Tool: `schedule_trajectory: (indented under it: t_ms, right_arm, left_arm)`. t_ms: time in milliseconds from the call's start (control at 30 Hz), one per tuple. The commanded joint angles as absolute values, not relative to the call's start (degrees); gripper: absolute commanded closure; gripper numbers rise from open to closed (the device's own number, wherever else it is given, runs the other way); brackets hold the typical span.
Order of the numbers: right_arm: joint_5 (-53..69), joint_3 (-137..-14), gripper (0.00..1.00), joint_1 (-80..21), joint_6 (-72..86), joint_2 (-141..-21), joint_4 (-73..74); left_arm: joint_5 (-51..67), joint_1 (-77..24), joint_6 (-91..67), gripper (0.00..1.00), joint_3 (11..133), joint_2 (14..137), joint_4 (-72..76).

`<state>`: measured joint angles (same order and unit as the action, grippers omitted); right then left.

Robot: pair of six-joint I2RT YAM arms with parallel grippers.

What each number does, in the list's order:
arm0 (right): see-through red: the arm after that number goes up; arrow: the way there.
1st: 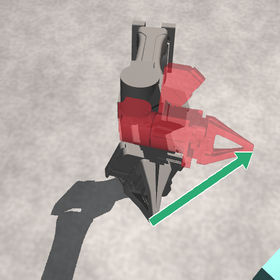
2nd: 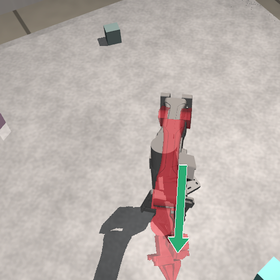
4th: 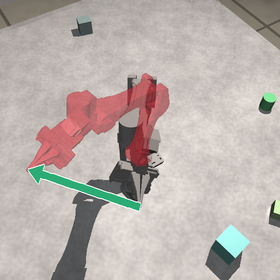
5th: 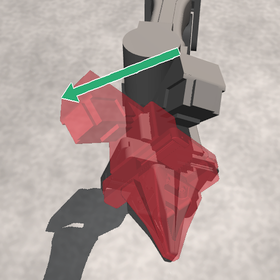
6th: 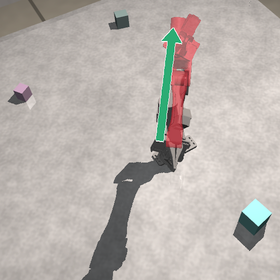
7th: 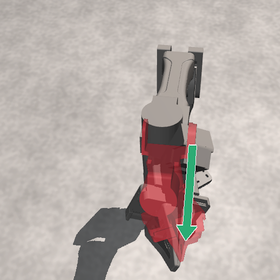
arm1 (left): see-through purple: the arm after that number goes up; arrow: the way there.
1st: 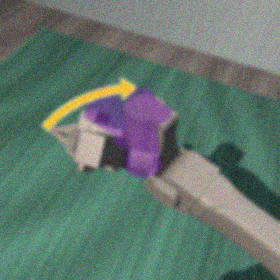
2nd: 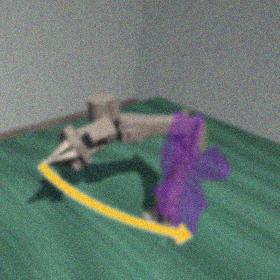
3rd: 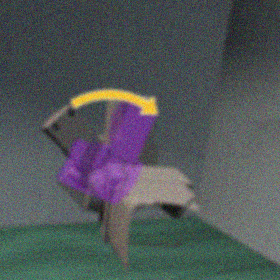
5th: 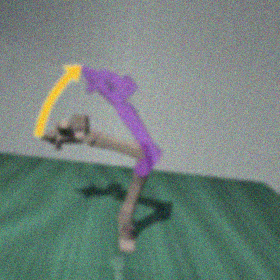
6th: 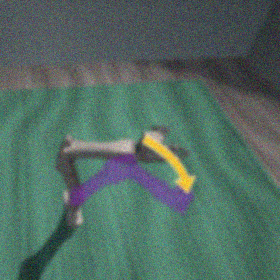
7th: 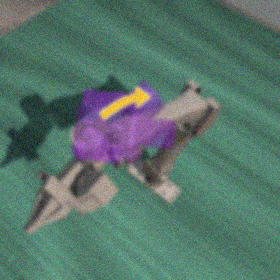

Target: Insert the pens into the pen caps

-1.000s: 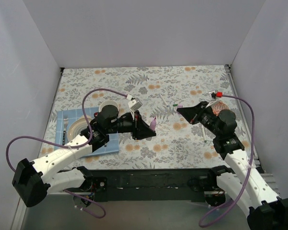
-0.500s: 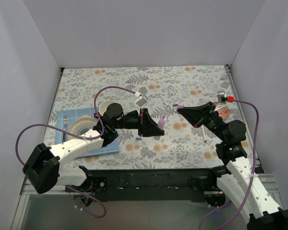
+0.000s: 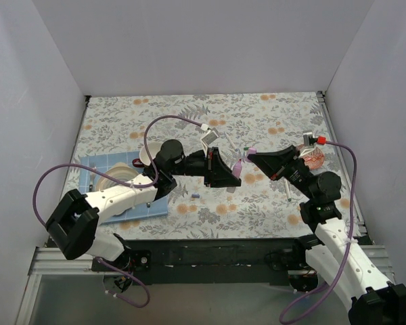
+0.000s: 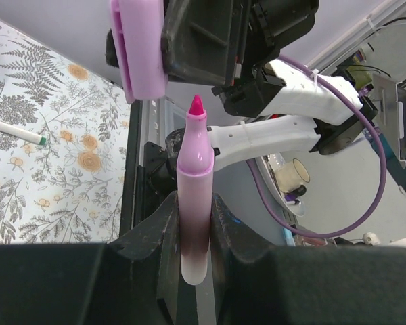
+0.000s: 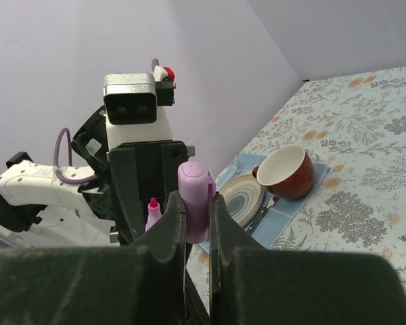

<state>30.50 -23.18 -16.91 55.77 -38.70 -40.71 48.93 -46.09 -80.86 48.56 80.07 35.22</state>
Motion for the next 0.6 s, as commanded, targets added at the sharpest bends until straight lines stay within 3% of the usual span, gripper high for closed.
schedule_trajectory:
  t_ms: [0, 567]
  right_arm:
    - [30.6, -22.9, 0.99, -17.1, 56.4, -38.5, -45.7]
    - [30.0, -23.5, 0.99, -17.1, 56.1, -39.6, -43.4]
  left_arm:
    - [49.3, -46.6, -80.2, 1.0, 51.7, 81.9, 35.7]
    - [49.5, -47.5, -80.2, 1.0, 52.1, 84.6, 36.1]
